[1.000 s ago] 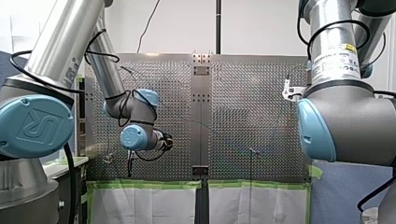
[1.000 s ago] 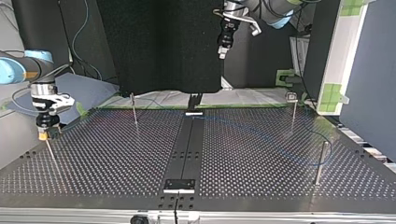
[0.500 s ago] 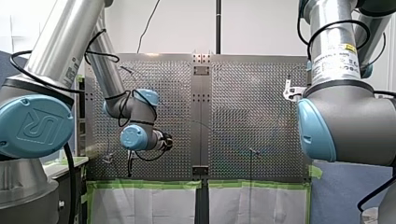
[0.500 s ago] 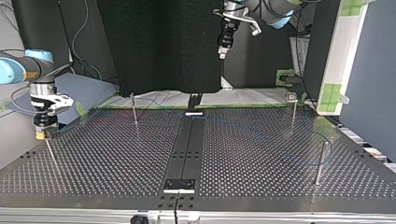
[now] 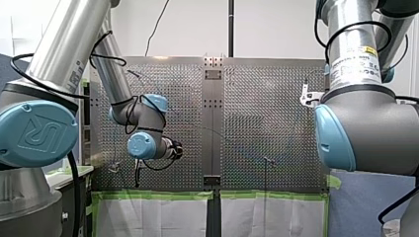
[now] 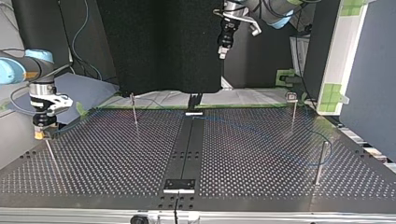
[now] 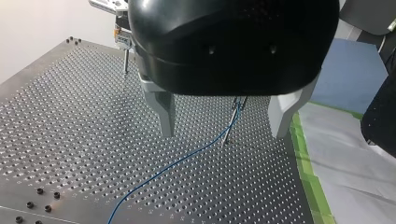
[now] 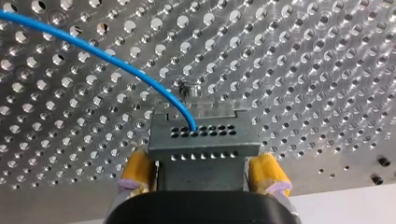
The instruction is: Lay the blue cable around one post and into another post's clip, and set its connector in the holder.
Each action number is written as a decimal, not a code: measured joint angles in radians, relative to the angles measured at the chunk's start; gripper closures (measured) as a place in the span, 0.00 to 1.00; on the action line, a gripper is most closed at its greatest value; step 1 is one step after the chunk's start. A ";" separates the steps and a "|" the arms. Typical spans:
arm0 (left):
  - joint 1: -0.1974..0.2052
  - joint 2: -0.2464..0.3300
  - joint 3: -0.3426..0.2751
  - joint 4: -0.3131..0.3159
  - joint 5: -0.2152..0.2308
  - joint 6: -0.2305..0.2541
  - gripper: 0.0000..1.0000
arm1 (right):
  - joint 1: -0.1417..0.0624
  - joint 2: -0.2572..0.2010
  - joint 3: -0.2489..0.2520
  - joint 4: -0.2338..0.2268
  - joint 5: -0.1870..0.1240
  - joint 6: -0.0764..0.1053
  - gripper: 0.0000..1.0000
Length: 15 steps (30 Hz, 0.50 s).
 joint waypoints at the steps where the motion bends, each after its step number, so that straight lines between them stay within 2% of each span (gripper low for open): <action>1: 0.000 0.000 0.000 0.000 0.000 0.000 0.00 | 0.000 0.000 0.000 0.000 0.003 0.000 0.00; 15: 0.000 0.000 0.000 0.000 0.000 0.000 0.00 | 0.000 0.000 0.000 0.005 0.036 0.000 0.00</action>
